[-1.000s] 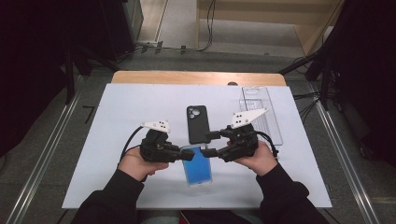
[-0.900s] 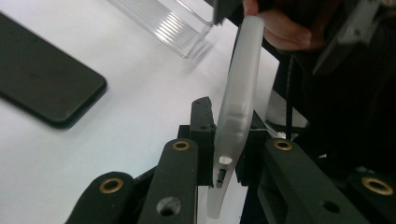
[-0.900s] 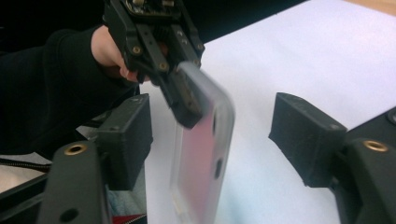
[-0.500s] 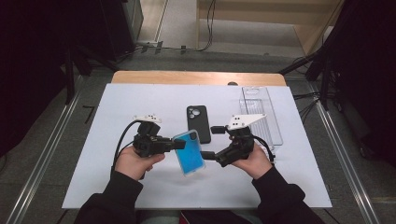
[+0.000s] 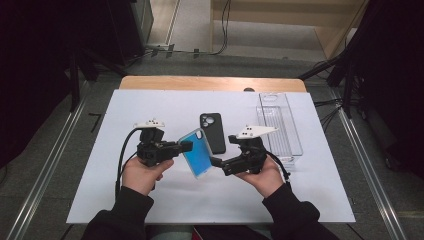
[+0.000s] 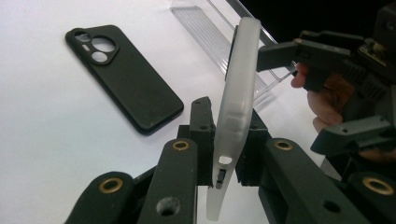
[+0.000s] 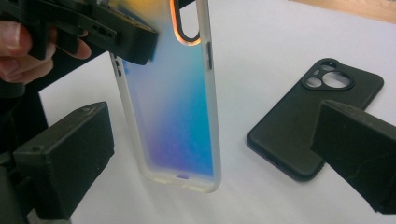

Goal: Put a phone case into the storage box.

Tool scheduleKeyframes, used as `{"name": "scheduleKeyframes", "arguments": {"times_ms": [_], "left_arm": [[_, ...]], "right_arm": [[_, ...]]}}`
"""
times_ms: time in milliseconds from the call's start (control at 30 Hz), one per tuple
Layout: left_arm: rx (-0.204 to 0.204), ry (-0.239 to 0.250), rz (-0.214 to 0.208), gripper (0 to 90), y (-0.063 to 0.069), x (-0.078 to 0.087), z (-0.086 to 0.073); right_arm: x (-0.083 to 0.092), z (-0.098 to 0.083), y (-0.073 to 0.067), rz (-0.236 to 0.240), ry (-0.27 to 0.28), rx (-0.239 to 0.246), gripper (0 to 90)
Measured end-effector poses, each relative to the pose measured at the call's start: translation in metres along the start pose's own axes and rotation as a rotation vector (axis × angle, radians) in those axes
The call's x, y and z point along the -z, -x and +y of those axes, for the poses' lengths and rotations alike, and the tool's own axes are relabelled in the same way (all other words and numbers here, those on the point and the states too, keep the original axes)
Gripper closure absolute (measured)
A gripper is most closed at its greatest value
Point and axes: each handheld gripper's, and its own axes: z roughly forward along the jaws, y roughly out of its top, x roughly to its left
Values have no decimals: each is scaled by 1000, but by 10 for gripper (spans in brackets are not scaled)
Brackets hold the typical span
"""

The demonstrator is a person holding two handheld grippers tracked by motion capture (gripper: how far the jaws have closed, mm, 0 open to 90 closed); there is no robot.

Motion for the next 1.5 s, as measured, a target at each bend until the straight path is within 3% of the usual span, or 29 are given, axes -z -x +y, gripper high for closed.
{"name": "scheduleKeyframes", "arguments": {"times_ms": [167, 500, 1067, 1100, 1333, 1400, 1500], "left_arm": [[20, -16, 12, 805, 0, -3, -1], [21, -27, 36, 805, 7, -10, -4], [31, -77, 16, 804, 21, -26, -9], [32, -76, 17, 804, 22, -27, -10], [20, -87, 8, 804, 29, -32, -11], [19, -89, 8, 804, 31, -33, -12], [17, -87, 4, 804, 30, -33, -12]], "right_arm": [[-6, -3, -10, -59, 1, 2, 0], [-21, -10, -21, -80, -45, -27, 0], [-33, -11, -32, -123, -54, -21, 0], [-34, -12, -33, -120, -51, -20, 48], [-37, -14, -35, -126, -49, -6, 56], [-37, -14, -36, -135, -49, 5, 147], [-37, -15, -36, -133, -47, 4, 155]]}}
